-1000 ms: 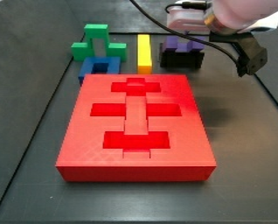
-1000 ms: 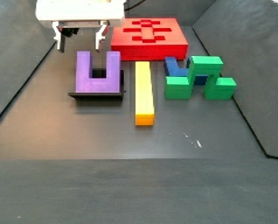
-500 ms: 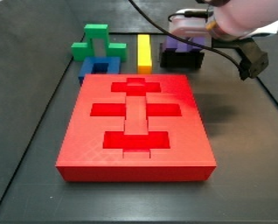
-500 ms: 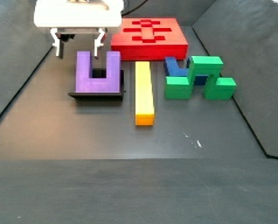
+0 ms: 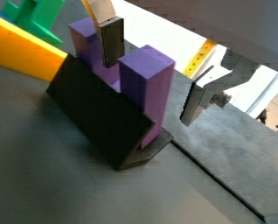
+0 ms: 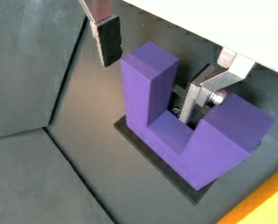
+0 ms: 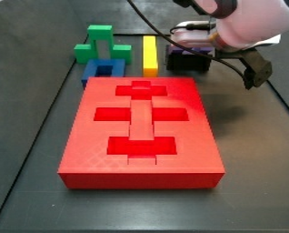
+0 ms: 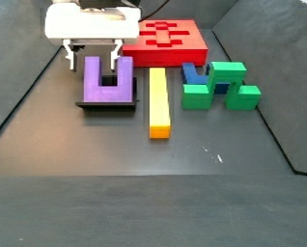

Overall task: Pick up the purple object. Move up. Place the purple object on the fixture. Regrasp the purple object. Move to above the board. Insert the purple object.
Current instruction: Regrasp the purple object.

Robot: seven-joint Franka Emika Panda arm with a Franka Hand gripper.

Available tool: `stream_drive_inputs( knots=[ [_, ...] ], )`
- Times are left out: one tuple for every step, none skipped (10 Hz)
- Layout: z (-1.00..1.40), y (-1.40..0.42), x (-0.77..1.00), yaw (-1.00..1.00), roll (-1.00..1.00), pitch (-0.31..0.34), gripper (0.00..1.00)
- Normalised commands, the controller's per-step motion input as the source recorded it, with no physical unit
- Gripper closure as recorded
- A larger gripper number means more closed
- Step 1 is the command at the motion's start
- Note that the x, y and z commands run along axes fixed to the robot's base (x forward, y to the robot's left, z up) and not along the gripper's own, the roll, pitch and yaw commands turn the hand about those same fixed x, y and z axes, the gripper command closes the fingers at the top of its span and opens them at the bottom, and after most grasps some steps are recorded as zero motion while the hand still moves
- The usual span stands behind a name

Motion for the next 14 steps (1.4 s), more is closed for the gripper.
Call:
stream_drive_inputs(
  knots=[
    [0.0, 0.0, 0.0, 0.0, 0.0, 0.0, 0.0],
    [0.0, 0.0, 0.0, 0.0, 0.0, 0.0, 1.0],
    [0.0, 0.0, 0.0, 0.0, 0.0, 0.0, 1.0],
    [0.0, 0.0, 0.0, 0.0, 0.0, 0.0, 1.0],
    [0.0, 0.0, 0.0, 0.0, 0.0, 0.0, 1.0],
    [0.0, 0.0, 0.0, 0.0, 0.0, 0.0, 1.0],
    [0.0, 0.0, 0.0, 0.0, 0.0, 0.0, 1.0],
    [0.0, 0.0, 0.0, 0.0, 0.0, 0.0, 1.0],
    [0.0, 0.0, 0.0, 0.0, 0.0, 0.0, 1.0],
    [0.0, 0.0, 0.0, 0.0, 0.0, 0.0, 1.0],
    [0.0, 0.0, 0.0, 0.0, 0.0, 0.0, 1.0],
    [0.0, 0.0, 0.0, 0.0, 0.0, 0.0, 1.0],
    [0.0, 0.0, 0.0, 0.0, 0.0, 0.0, 1.0],
    [0.0, 0.0, 0.0, 0.0, 0.0, 0.0, 1.0]
  ],
)
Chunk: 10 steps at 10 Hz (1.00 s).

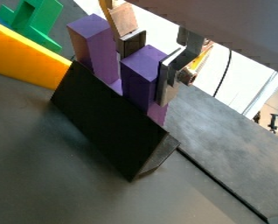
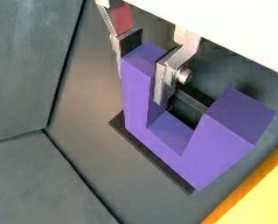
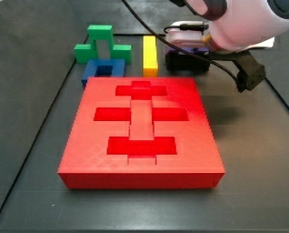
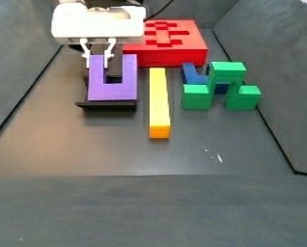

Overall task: Pick up the purple object. Move up. Place the purple object on the fixture. Regrasp the purple object. Move to above the board. Insert the purple object.
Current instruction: Regrasp the purple object, then move to above the board.

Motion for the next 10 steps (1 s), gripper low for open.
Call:
stream_drive_inputs(
  knots=[
    [0.0, 0.0, 0.0, 0.0, 0.0, 0.0, 1.0],
    [0.0, 0.0, 0.0, 0.0, 0.0, 0.0, 1.0],
    [0.0, 0.0, 0.0, 0.0, 0.0, 0.0, 1.0],
    [1.4, 0.0, 0.0, 0.0, 0.0, 0.0, 1.0],
    [1.4, 0.0, -0.02, -0.05, -0.03, 0.008, 1.0],
    [1.4, 0.02, -0.04, -0.04, -0.1, -0.014, 1.0],
    [1.4, 0.02, -0.06, -0.04, -0.08, -0.004, 1.0],
    [1.4, 0.01, -0.05, -0.04, -0.07, 0.013, 1.0],
    [1.4, 0.01, -0.05, -0.03, -0.03, 0.036, 1.0],
    [1.4, 0.01, -0.05, -0.01, -0.02, 0.048, 1.0]
  ],
)
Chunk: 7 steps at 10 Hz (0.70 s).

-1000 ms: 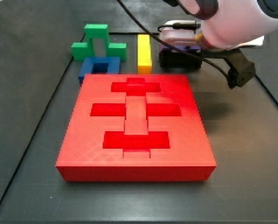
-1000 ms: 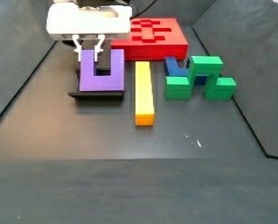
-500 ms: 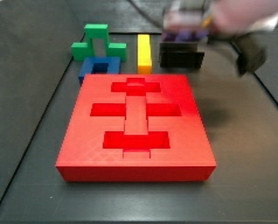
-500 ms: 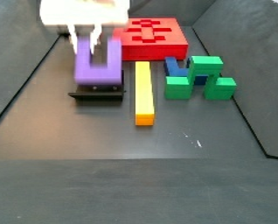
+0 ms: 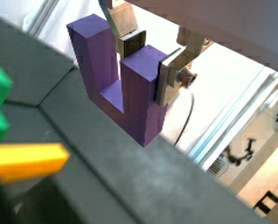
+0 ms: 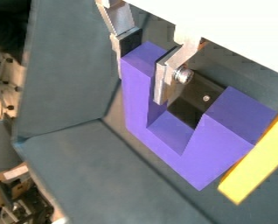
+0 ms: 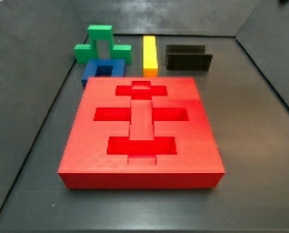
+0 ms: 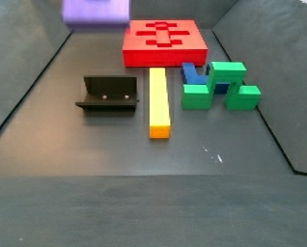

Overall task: Pick up the purple object. Move up. Place the purple object on the fixture. Regrasp the purple object. Move to above the board. Insert the purple object.
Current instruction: Move to above the board.

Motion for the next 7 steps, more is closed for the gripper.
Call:
stream_drive_inputs(
  knots=[
    [0.72, 0.0, -0.01, -0.01, -0.01, 0.052, 1.0],
    [0.46, 0.01, 0.0, 0.01, -0.01, 0.068, 1.0],
    [0.23, -0.01, 0.02, 0.02, 0.01, 0.073, 1.0],
    [0.31, -1.4, -1.18, -0.02, -1.0, 0.082, 1.0],
    [0.31, -1.4, -1.2, -0.02, -1.0, 0.069, 1.0],
    [0.31, -1.4, -1.3, -0.01, -1.0, 0.049, 1.0],
    [0.29, -1.4, -1.35, 0.0, -1.0, 0.044, 1.0]
  ],
)
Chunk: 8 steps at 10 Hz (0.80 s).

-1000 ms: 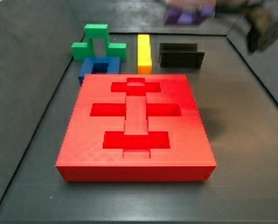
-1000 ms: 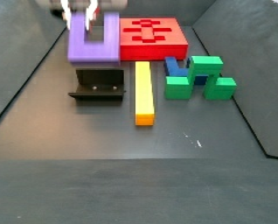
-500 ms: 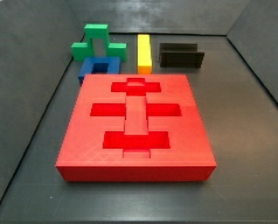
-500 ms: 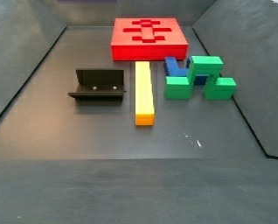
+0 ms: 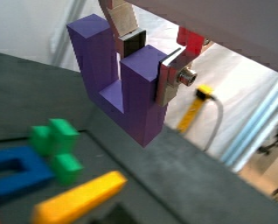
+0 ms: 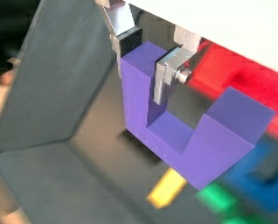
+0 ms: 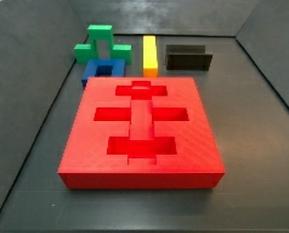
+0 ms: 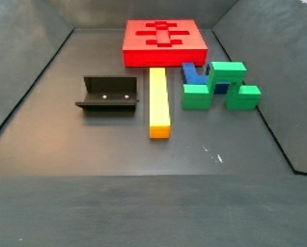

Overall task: Pick up the purple object. Move up. Place the purple object on the fixture. Regrasp the purple object. Move to above the board. Insert the purple object.
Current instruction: Move to above the board.

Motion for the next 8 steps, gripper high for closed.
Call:
stream_drive_inputs(
  knots=[
    [0.3, -1.4, -1.35, 0.01, -1.0, 0.043, 1.0],
    [0.3, -1.4, -1.38, 0.01, -1.0, 0.04, 1.0],
    [0.12, -0.6, -0.63, 0.01, -1.0, 0.036, 1.0],
    [0.02, -0.13, -0.2, 0.01, -1.0, 0.04, 1.0],
    [0.01, -0.05, -0.08, 0.01, -1.0, 0.041, 1.0],
    [0.03, -0.05, -0.09, 0.01, -1.0, 0.023, 1.0],
    [0.0, 0.01, -0.1, 0.02, -1.0, -0.005, 1.0],
    [0.01, 0.04, -0.09, 0.02, -1.0, -0.02, 1.0]
  ],
)
